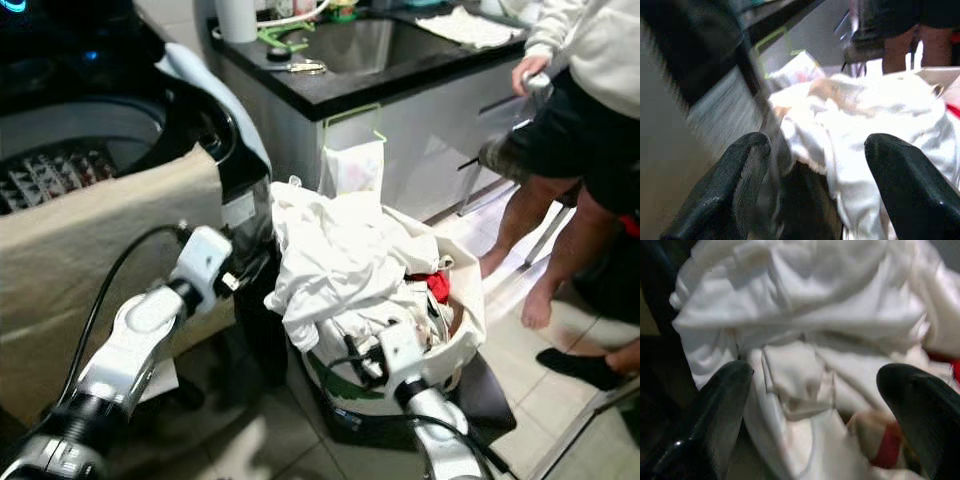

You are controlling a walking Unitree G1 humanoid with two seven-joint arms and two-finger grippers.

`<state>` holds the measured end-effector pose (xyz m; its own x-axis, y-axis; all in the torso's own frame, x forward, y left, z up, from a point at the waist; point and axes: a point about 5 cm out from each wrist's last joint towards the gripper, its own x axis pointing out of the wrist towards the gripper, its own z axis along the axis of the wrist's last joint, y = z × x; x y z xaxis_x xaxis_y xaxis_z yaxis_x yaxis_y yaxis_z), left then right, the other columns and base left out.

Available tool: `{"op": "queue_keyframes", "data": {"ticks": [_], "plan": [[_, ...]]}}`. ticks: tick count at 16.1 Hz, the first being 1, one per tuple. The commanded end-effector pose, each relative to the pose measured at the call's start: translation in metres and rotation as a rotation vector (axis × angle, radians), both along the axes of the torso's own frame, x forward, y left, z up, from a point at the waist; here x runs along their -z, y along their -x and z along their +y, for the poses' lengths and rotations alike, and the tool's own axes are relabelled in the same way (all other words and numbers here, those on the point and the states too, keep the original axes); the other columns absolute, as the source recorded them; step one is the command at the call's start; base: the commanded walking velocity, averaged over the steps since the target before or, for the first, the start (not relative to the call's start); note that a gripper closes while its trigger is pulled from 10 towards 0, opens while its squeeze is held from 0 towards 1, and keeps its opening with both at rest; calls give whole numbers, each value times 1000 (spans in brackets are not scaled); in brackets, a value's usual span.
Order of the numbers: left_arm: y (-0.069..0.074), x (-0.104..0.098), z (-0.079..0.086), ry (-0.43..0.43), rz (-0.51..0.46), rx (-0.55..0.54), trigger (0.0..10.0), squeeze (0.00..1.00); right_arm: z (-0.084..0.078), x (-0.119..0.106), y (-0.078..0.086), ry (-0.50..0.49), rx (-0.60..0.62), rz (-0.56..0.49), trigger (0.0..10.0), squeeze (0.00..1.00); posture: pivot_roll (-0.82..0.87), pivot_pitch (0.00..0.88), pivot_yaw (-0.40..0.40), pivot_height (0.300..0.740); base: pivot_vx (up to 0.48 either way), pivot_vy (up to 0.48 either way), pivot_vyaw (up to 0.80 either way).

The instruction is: Clothes washing

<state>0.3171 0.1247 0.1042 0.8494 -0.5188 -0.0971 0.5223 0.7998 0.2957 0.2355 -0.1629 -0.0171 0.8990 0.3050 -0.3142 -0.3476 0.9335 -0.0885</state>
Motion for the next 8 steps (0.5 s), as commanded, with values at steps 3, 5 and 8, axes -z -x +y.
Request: {"op": "queue_keyframes", "data": {"ticks": [3,5,8], "plan": [[-4,-3,-10,-5,-6,54,10000,0,14,11,-4,36,1,84,10000,0,76,0,84,740,0,0,0],[-5,5,-6,-17,12,63,10000,0,28,18,-3,60,-30,129,10000,0,88,0,75,740,0,0,0],[-10,18,-6,-44,55,42,10000,0,33,30,9,106,-62,201,10000,0,97,0,71,740,0,0,0]]}}
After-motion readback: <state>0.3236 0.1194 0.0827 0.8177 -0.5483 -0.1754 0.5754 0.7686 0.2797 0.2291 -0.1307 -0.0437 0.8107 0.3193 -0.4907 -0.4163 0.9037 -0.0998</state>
